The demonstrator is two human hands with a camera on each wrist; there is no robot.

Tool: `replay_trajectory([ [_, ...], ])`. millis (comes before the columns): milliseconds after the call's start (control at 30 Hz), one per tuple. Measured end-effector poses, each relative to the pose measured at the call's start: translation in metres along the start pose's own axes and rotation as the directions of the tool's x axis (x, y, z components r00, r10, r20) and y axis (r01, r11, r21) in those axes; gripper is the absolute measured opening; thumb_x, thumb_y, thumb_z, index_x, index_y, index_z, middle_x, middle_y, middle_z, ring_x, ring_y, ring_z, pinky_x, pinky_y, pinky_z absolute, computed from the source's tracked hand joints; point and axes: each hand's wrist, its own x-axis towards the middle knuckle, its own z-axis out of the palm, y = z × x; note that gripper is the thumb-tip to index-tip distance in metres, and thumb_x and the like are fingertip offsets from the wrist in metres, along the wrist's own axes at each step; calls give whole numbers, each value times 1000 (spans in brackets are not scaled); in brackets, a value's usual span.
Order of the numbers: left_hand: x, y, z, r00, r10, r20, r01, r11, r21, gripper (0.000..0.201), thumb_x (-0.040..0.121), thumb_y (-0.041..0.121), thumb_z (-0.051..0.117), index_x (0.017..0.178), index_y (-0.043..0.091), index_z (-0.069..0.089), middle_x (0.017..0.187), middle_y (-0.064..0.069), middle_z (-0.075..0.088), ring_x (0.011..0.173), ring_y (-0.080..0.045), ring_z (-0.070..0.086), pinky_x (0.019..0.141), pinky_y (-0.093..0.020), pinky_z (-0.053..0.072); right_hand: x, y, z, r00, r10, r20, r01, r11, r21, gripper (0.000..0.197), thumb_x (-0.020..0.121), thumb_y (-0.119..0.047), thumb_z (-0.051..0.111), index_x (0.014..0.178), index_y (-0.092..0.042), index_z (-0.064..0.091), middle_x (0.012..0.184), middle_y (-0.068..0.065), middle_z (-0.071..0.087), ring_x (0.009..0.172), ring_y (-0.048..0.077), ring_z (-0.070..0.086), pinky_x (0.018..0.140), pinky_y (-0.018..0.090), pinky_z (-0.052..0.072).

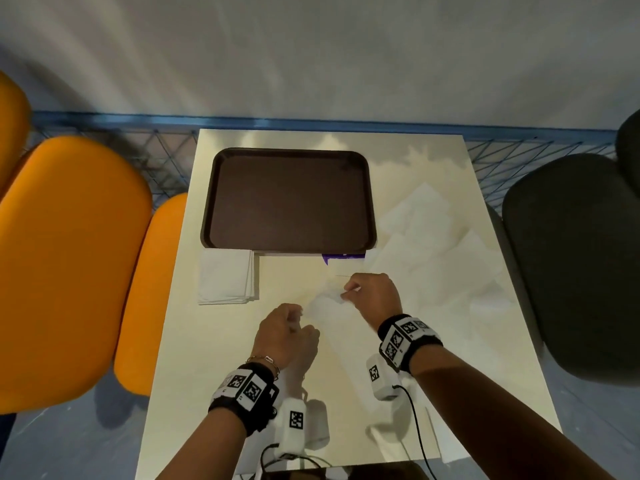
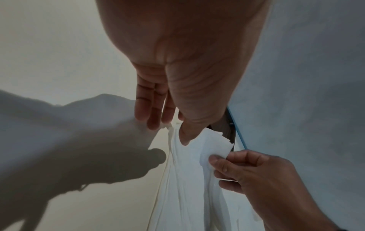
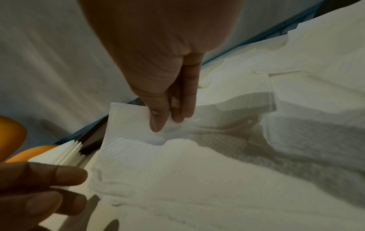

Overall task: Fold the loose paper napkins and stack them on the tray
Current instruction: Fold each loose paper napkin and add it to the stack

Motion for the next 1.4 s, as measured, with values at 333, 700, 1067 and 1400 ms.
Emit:
replay_trajectory([
  [333,-35,58,-21,978,199,-68,-208,964,-167,75,68,51,94,129,38,55,122,21,63,110,0,62,86,-23,51,-31,-27,-105,988,-136,67,129,987,99,25,76,-41,94,74,-28,73,76,-15,72,74,2,67,66,15,48],
  [700,-99,179,-44,912,309,-269,-408,736,-540,10,94,28,76,96,18,79,88,-7,76,76,-10,65,66,-30,54,-73,-34,-222,894,-353,275,195,861,470,22,83,-16,91,93,-8,74,81,14,79,74,23,78,79,37,65],
  [1067,-135,219,-6,917,203,-344,-370,754,-542,31,102,43,61,91,20,78,91,-5,73,80,-16,60,69,-32,54,-86,11,-250,873,-387,296,79,713,697,15,91,-14,83,96,-1,76,91,22,78,82,32,75,84,46,65],
  [1400,-151,227,42,970,126,-209,-231,754,-615,37,109,37,51,105,12,77,104,-3,80,90,-13,71,81,-31,56,-94,39,-252,926,-291,241,-35,570,821,29,108,-26,59,114,-4,77,106,13,80,80,27,75,77,38,64],
])
